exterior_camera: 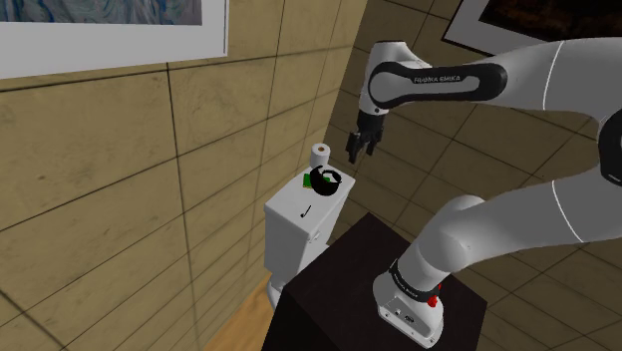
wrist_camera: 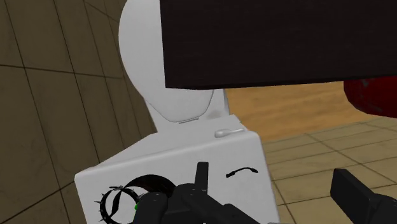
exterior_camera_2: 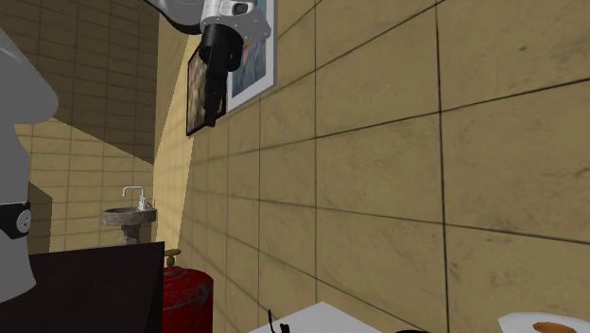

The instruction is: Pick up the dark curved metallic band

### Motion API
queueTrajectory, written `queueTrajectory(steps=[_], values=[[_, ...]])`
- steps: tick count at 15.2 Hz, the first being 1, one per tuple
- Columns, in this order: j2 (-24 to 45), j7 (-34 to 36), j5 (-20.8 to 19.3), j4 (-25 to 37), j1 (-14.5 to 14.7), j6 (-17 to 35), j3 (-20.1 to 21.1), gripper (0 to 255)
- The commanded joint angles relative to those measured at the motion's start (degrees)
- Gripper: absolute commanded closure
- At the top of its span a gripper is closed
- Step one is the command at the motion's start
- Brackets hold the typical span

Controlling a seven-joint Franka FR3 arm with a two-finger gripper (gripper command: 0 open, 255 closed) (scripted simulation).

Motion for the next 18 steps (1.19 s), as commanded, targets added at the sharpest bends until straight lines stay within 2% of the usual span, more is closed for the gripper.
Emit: queueTrajectory(steps=[1,6,10,14,18], values=[[3.4,-1.3,-0.6,-0.5,-0.8,4.6,-2.0,0],[13.3,-4.9,-0.3,1.4,-2.1,13.9,-6.4,0],[22.0,-8.6,2.0,4.3,-2.7,20.4,-9.5,0],[31.2,-13.5,6.4,8.5,-3.5,25.9,-11.8,0],[40.7,-19.1,12.5,13.9,-5.2,29.8,-12.6,0]])
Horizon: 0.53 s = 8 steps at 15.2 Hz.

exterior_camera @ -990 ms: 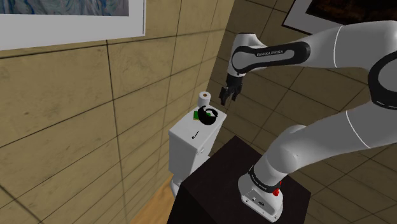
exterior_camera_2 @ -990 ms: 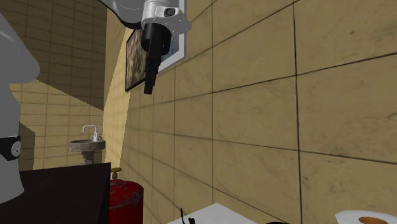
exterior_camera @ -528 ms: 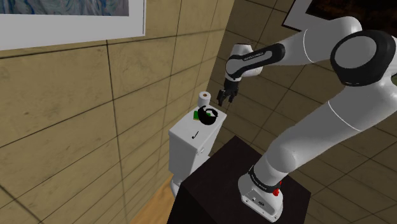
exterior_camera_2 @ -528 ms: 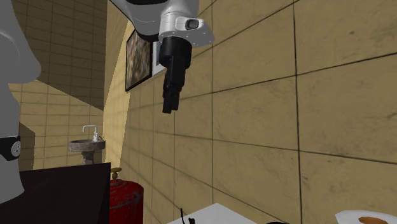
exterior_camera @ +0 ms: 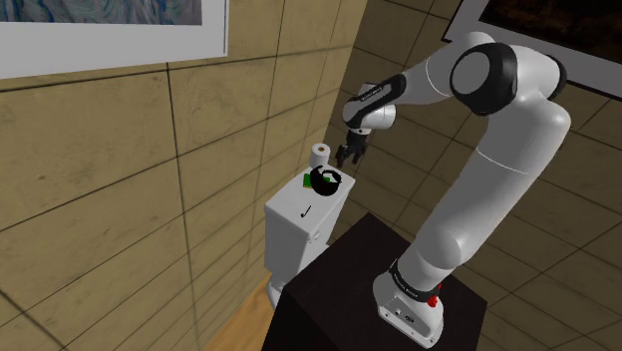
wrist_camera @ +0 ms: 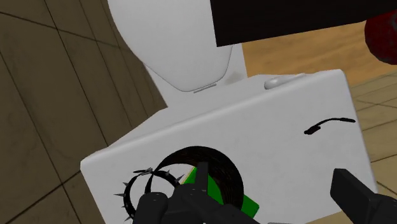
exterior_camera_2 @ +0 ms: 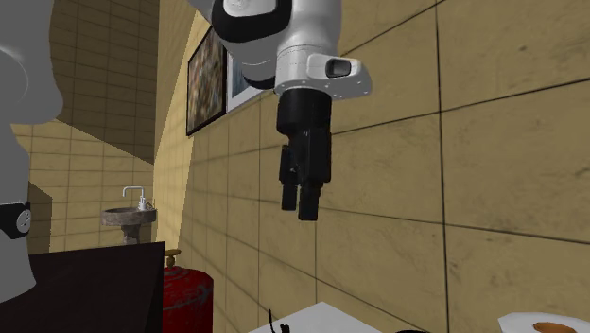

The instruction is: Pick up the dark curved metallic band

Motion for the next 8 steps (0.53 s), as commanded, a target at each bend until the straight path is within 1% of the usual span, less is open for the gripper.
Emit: queueTrajectory(steps=[1,5,8], values=[[5.0,-2.9,3.4,2.9,-1.1,1.9,0.0,0],[14.1,-7.9,9.4,9.8,-4.6,3.8,1.4,0],[20.8,-10.8,13.0,15.8,-7.7,4.3,2.9,0]])
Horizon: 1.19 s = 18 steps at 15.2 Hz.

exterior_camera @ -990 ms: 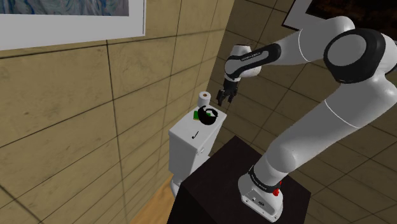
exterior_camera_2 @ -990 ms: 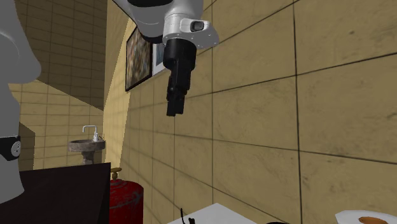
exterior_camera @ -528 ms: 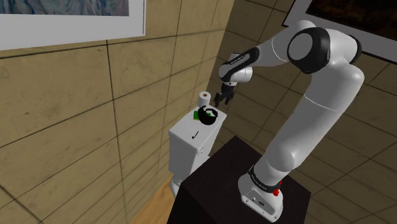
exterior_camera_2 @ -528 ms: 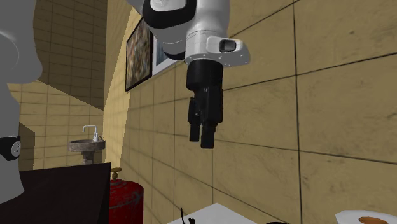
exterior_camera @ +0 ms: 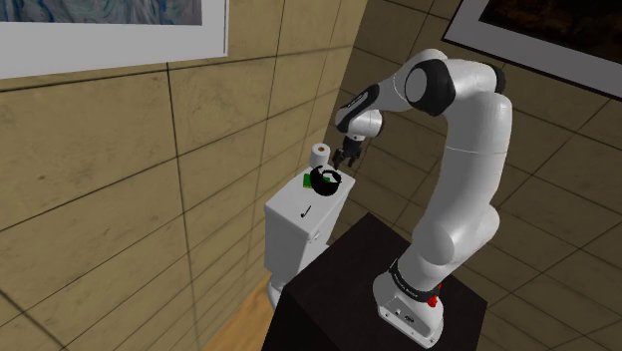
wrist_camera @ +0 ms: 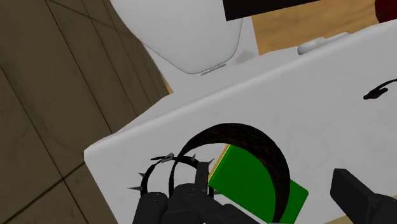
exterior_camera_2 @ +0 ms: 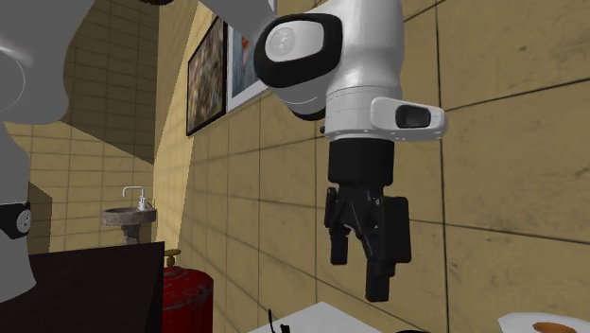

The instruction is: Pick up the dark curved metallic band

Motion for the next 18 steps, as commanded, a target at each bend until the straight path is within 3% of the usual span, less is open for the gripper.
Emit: queueTrajectory(steps=[1,12,18], values=[[4.7,-2.0,2.4,4.4,-2.3,0.2,1.0,0],[29.7,-5.4,8.5,33.9,-13.0,-3.9,5.7,0],[33.5,-5.6,9.0,36.4,-13.7,-2.5,6.5,0]])
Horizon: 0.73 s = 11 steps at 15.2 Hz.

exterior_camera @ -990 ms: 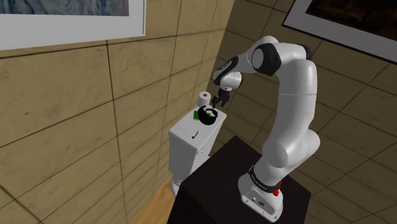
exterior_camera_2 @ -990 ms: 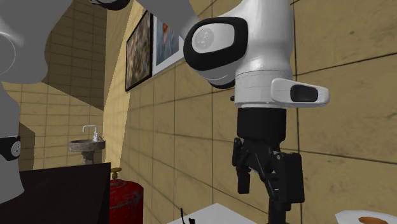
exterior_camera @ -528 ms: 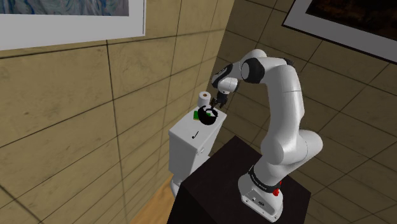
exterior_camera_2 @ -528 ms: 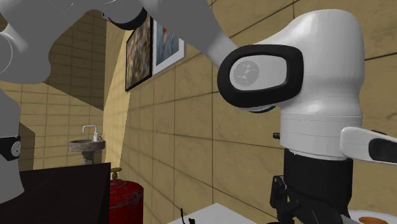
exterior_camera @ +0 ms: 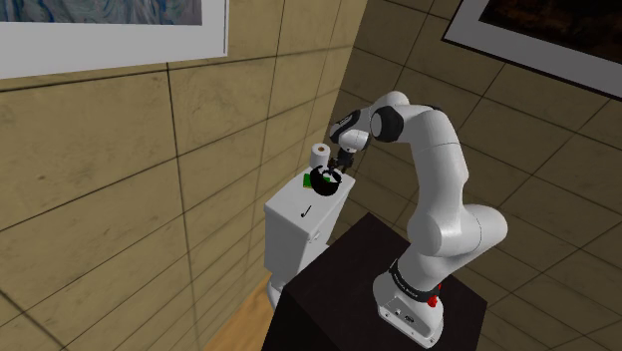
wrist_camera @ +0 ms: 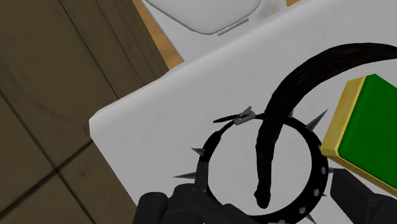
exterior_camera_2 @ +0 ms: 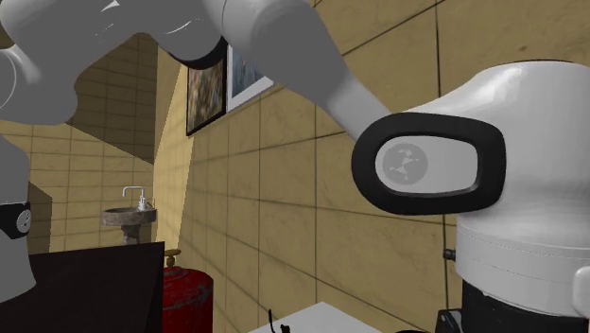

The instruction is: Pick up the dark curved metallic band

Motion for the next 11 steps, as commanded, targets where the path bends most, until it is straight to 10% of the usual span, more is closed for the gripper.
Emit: queueTrajectory(steps=[1,4,5,11], values=[[1.4,-0.1,0.2,1.0,-0.3,0.4,0.2,0],[2.5,-0.2,0.3,1.7,-0.5,0.9,0.4,0],[2.5,-0.2,0.3,1.8,-0.5,0.8,0.4,255],[2.6,-0.2,0.3,1.8,-0.5,0.8,0.4,255]])
